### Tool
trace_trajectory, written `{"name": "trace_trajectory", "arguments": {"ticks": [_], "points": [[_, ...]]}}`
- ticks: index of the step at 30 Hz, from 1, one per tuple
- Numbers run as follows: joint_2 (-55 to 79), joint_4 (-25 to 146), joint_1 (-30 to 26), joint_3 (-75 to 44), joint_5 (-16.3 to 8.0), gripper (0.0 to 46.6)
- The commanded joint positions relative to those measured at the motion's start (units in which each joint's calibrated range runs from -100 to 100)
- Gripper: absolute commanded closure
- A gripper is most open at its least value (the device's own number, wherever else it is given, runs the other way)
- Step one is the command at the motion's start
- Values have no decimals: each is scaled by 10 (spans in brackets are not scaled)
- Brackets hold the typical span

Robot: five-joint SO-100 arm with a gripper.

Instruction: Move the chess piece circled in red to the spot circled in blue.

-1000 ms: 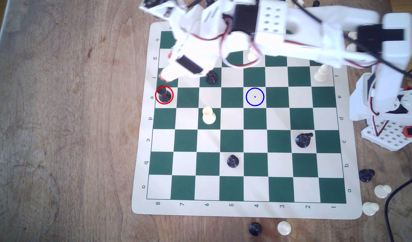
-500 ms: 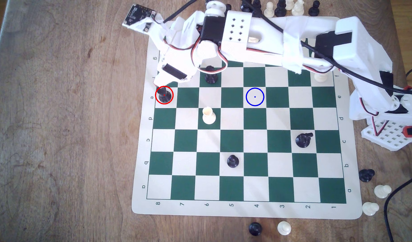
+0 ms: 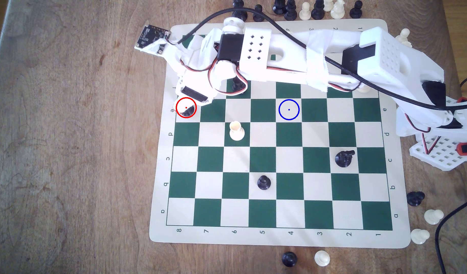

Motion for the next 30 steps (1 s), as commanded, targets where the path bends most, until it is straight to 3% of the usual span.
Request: {"name": "trace_trajectory", "arguments": {"ticks": [1,26,30], "points": [[-17,0,-3,-62,2,286],[26,-17,-13,-86,-3,298],[26,-16,-14,-89,-3,328]]}}
